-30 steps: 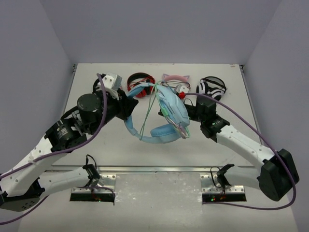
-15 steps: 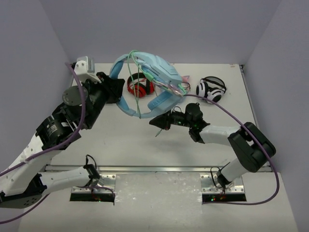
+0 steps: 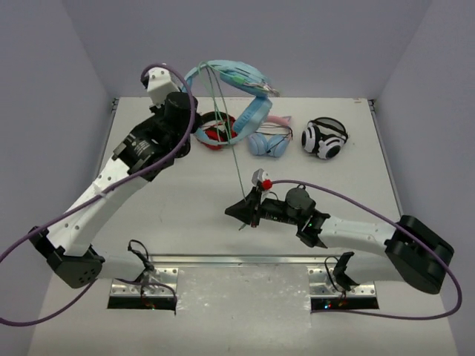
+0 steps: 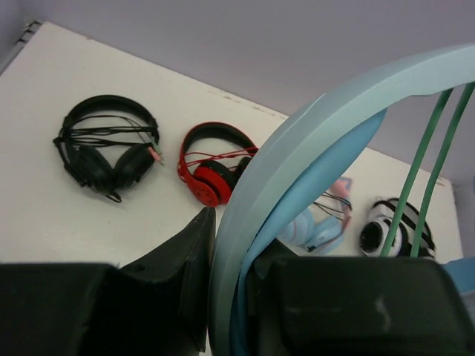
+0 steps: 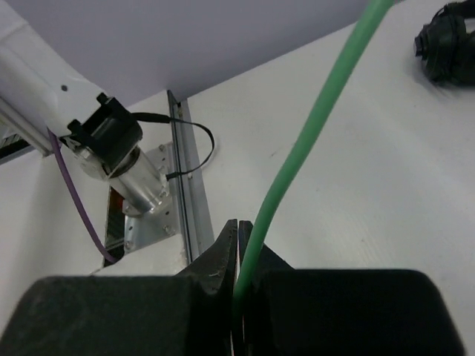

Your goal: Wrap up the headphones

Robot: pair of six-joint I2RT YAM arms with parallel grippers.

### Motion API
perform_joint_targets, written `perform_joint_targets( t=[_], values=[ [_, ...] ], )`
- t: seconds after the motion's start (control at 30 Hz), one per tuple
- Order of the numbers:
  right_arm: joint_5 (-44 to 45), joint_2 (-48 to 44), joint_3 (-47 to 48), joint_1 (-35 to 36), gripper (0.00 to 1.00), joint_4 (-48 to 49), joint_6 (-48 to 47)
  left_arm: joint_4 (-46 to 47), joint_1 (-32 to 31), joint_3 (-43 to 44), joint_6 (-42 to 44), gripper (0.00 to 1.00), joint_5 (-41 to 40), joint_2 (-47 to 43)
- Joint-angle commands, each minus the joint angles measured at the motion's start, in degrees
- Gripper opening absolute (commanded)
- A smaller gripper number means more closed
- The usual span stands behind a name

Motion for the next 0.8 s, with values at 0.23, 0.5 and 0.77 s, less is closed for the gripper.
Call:
perform_joint_targets(
  t=[0.23,0.5,0.77],
  values=[
    [5.9,-7.2,12.0,7.0,0.01,-28.2,-10.9,2.4,16.2,-0.9,-13.1,0.0,13.3,3.0],
    [8.5,-13.4,12.0,10.5,0.01,-33.1,-12.9,-0.3,19.7,-0.7,-8.4,0.0,3.8,8.1],
    [11.2,-11.6,27.0,10.4,0.01,-55.4,-23.3,11.3,19.6,-15.7,4.1,0.0,11.8,6.7]
  ],
)
